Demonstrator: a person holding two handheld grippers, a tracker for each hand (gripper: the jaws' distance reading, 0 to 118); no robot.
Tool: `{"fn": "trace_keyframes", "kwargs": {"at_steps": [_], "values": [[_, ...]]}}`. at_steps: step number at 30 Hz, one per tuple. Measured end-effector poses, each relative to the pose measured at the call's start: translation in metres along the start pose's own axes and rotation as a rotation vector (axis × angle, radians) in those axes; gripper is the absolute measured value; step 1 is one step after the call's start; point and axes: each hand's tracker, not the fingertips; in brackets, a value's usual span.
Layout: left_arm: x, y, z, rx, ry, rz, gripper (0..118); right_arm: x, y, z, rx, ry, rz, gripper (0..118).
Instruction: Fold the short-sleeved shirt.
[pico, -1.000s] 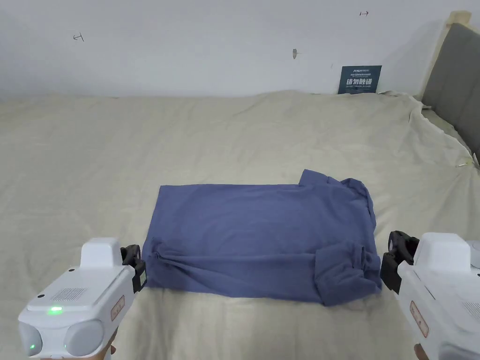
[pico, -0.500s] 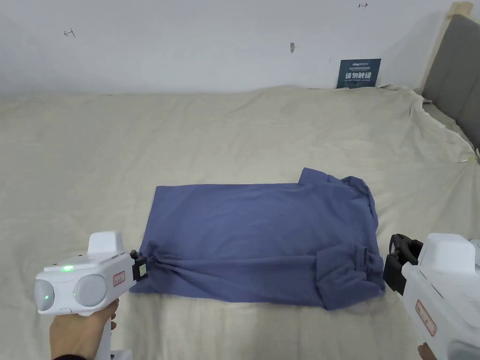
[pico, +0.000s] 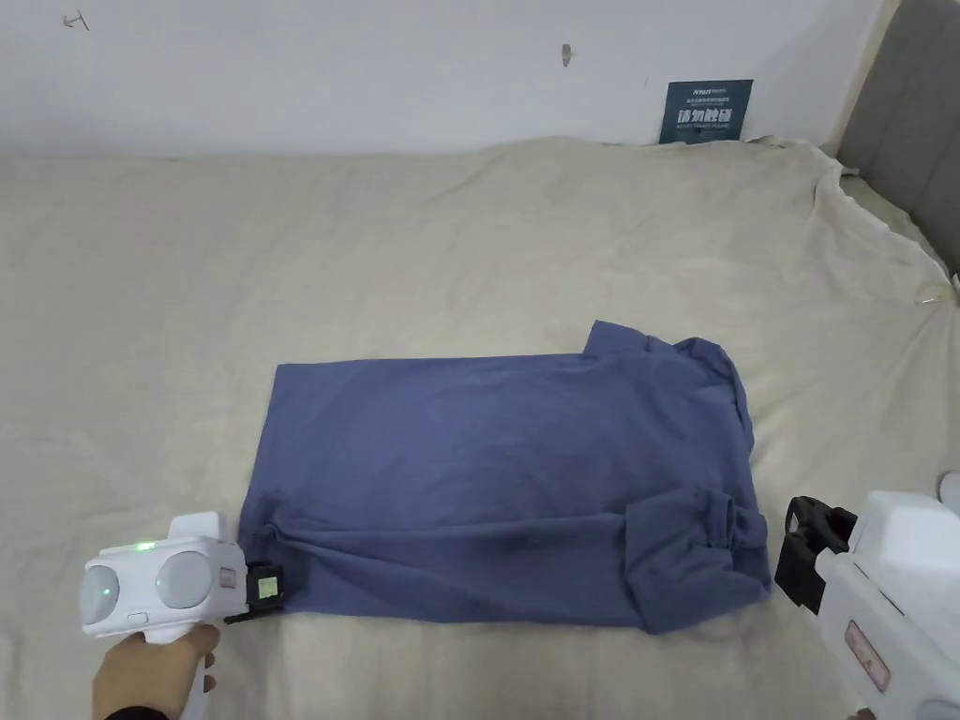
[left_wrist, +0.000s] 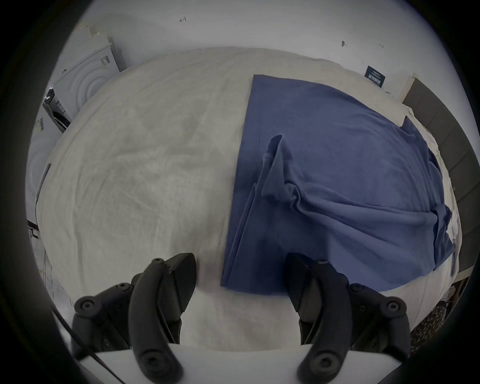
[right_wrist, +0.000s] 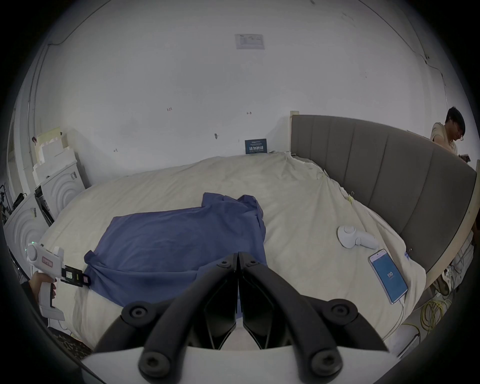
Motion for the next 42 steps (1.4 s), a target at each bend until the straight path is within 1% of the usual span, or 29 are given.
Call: {"fn": "trace_keyframes", "kwargs": {"at_steps": [2, 3, 4, 5, 6, 7, 8, 9, 10, 11, 12, 17, 19, 20, 21, 22, 24, 25, 28, 31, 34, 37, 39, 42], "values": [[0.004, -0.003, 0.007, 0.027, -0.026, -0.032, 18, 0.005, -0.003, -0.008, -0.028, -0.01, -0.022, 0], [0.008, -0.003, 0.008, 0.038, -0.064, -0.046, 8, 0.007, -0.005, -0.013, -0.049, -0.016, -0.031, 0], [0.011, -0.003, 0.008, 0.032, -0.084, -0.048, 6, 0.009, -0.008, -0.017, -0.071, -0.023, -0.036, 1], [0.016, -0.004, 0.007, 0.032, -0.045, -0.081, 5, 0.01, -0.011, -0.023, -0.1, -0.032, -0.04, 1], [0.018, -0.007, 0.009, 0.051, -0.029, -0.119, 5, 0.012, -0.014, -0.031, -0.138, -0.036, -0.044, 4], [0.018, -0.007, 0.013, 0.062, -0.036, -0.128, 5, 0.014, -0.017, -0.036, -0.159, -0.03, -0.051, 13], [0.017, -0.007, 0.018, 0.069, -0.045, -0.115, 5, 0.015, -0.021, -0.043, -0.192, -0.014, -0.055, 32], [0.014, -0.006, 0.024, 0.088, -0.06, -0.106, 5, 0.016, -0.024, -0.05, -0.226, -0.015, -0.048, 61], [0.011, -0.006, 0.028, 0.103, -0.073, -0.097, 4, 0.016, -0.028, -0.058, -0.254, 0.001, -0.042, 79], [0.009, -0.004, 0.034, 0.116, -0.082, -0.09, 4, 0.015, -0.032, -0.065, -0.278, 0.002, -0.024, 89], [0.006, -0.002, 0.038, 0.123, -0.092, -0.083, 4, 0.014, -0.035, -0.072, -0.285, 0.004, -0.021, 90], [-0.002, 0.002, 0.047, 0.129, -0.127, -0.059, 4, 0.005, -0.044, -0.102, -0.353, 0.019, 0.009, 89], [-0.002, 0.001, 0.043, 0.119, -0.125, -0.062, 4, 0.002, -0.049, -0.116, -0.388, 0.02, 0.036, 89], [-0.003, 0.0, 0.041, 0.115, -0.126, -0.061, 4, 0.001, -0.053, -0.121, -0.416, 0.024, 0.056, 85], [-0.003, -0.002, 0.04, 0.11, -0.126, -0.058, 4, 0.001, -0.057, -0.125, -0.438, 0.022, 0.06, 73], [-0.003, -0.003, 0.038, 0.107, -0.126, -0.055, 4, 0.003, -0.061, -0.127, -0.457, 0.032, 0.056, 56], [-0.005, -0.007, 0.038, 0.104, -0.127, -0.048, 4, 0.009, -0.07, -0.126, -0.46, 0.036, 0.039, 7], [-0.007, -0.008, 0.038, 0.102, -0.129, -0.043, 4, 0.011, -0.072, -0.121, -0.447, 0.06, 0.017, 7], [-0.011, -0.012, 0.038, 0.1, -0.136, -0.026, 4, 0.015, -0.067, -0.101, -0.397, 0.077, -0.025, 7], [-0.017, -0.017, 0.046, 0.104, -0.156, 0.006, 4, 0.022, -0.058, -0.081, -0.354, 0.105, -0.093, 7], [-0.023, -0.028, 0.06, 0.113, -0.168, 0.02, 4, 0.031, -0.058, -0.06, -0.35, 0.132, -0.137, 7], [-0.03, -0.049, 0.073, 0.109, -0.164, 0.004, 4, 0.043, -0.068, -0.041, -0.36, 0.158, -0.2, 7], [-0.035, -0.065, 0.081, 0.102, -0.166, 0.003, 4, 0.047, -0.078, -0.03, -0.375, 0.163, -0.217, 7], [-0.043, -0.091, 0.085, 0.081, -0.173, 0.015, 4, 0.049, -0.096, -0.016, -0.401, 0.161, -0.216, 7]]}}
